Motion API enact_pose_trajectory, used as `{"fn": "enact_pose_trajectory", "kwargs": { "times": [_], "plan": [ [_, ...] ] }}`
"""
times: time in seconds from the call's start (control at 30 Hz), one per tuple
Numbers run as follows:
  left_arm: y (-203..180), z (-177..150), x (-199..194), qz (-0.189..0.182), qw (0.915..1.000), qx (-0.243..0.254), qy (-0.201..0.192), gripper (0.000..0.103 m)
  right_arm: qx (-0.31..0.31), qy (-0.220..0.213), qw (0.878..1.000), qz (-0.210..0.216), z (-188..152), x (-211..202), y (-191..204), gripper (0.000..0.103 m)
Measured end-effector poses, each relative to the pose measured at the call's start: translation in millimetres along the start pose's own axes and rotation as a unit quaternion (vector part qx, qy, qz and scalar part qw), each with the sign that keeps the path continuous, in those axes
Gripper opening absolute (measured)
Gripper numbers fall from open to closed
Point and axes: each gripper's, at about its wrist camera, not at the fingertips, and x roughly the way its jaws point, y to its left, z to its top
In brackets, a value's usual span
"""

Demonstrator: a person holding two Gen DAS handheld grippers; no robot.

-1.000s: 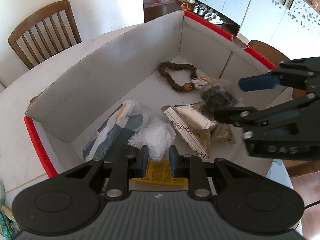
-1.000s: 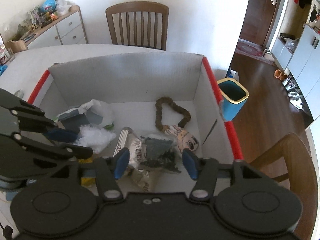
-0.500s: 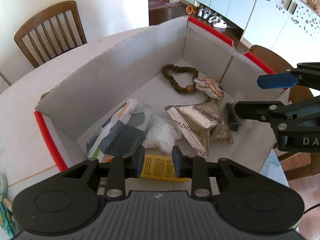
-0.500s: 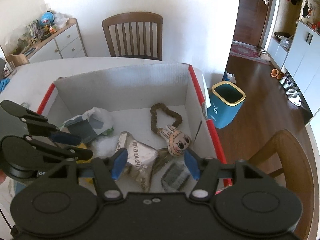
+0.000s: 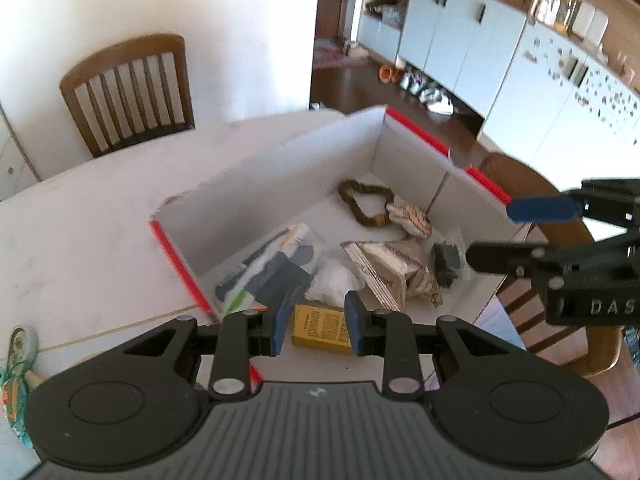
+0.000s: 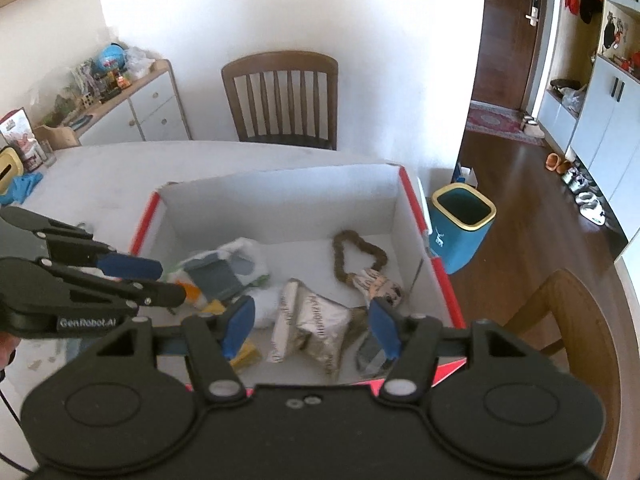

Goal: Organize objects
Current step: 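Withdraw both grippers from the shoebox back over the table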

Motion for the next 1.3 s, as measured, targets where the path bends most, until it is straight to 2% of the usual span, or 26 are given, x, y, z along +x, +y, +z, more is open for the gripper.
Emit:
{"fn": "enact_pose_trajectory", "kwargs": {
  "times": [0.13, 0.27, 0.4, 0.43, 0.5, 0.53, 0.57, 0.7, 0.77, 0.93, 1.03, 1.3],
  "plan": [
    [11, -6, -21, -0.001, 0.9997, -0.007, -0.022, 0.029, 0.004, -0.008, 1.000, 0.007, 0, -12, 17, 0.064],
    [27, -15, -42, -0.005, 0.9991, -0.014, -0.040, 0.029, 0.005, -0.015, 1.000, 0.010, 0, -22, 38, 0.073],
    [43, -24, -59, -0.007, 0.9984, -0.013, -0.055, 0.029, 0.008, -0.019, 1.000, 0.012, 0, -28, 61, 0.074],
    [48, -27, -64, -0.008, 0.9981, -0.014, -0.059, 0.032, 0.008, -0.022, 1.000, 0.011, 0, -30, 68, 0.076],
    [59, -32, -74, -0.007, 0.9975, -0.017, -0.068, 0.046, 0.011, -0.028, 0.999, 0.010, 1, -34, 79, 0.079],
    [65, -34, -78, -0.005, 0.9971, -0.019, -0.073, 0.057, 0.013, -0.031, 0.999, 0.011, 2, -36, 85, 0.082],
    [70, -37, -83, -0.004, 0.9965, -0.020, -0.080, 0.061, 0.015, -0.035, 0.999, 0.011, 2, -38, 91, 0.082],
    [92, -47, -99, -0.003, 0.9957, -0.017, -0.091, 0.062, 0.017, -0.042, 0.999, 0.011, 5, -40, 116, 0.086],
    [105, -52, -104, -0.003, 0.9957, -0.020, -0.090, 0.068, 0.017, -0.046, 0.999, 0.012, 5, -41, 131, 0.090],
    [135, -69, -114, 0.009, 0.9954, -0.023, -0.093, 0.074, 0.017, -0.051, 0.998, 0.012, 9, -37, 163, 0.096],
    [154, -79, -117, 0.019, 0.9952, -0.024, -0.093, 0.083, 0.016, -0.052, 0.998, 0.009, 10, -33, 182, 0.101],
    [211, -105, -124, 0.035, 0.9939, -0.042, -0.095, 0.086, 0.027, -0.042, 0.999, 0.006, 14, -10, 217, 0.101]
  ]
}}
